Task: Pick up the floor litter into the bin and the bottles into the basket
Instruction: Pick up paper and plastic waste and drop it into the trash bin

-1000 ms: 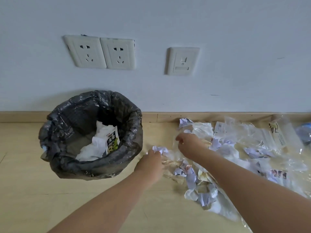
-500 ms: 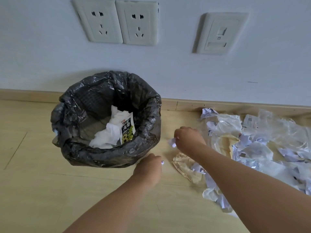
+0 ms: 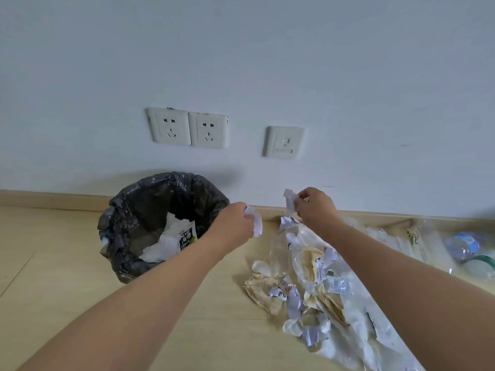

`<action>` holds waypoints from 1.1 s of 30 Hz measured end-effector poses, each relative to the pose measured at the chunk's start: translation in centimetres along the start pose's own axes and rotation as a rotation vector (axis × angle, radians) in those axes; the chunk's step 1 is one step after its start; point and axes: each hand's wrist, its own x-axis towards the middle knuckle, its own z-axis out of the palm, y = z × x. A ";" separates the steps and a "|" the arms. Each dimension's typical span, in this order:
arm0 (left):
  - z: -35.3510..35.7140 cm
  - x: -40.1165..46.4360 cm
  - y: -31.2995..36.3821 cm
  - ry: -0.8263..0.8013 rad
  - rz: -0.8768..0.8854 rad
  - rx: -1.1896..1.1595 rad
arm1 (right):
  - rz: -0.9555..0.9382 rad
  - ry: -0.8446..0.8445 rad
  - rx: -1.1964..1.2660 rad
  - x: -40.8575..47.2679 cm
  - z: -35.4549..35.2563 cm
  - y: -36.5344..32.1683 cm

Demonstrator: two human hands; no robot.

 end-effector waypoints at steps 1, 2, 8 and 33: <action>-1.3 0.1 0.4 0.028 -0.011 0.012 | -0.010 0.015 0.047 0.1 -0.6 -1.3; -2.8 0.2 0.5 0.068 -0.012 0.026 | -0.023 0.026 0.087 0.1 -1.0 -2.6; -12.0 -2.7 -1.0 0.227 -0.032 0.205 | -0.168 -0.058 0.101 -0.6 2.9 -11.3; 9.2 2.0 -6.1 -0.353 0.085 0.691 | 0.106 -0.186 -0.334 -6.5 5.4 10.9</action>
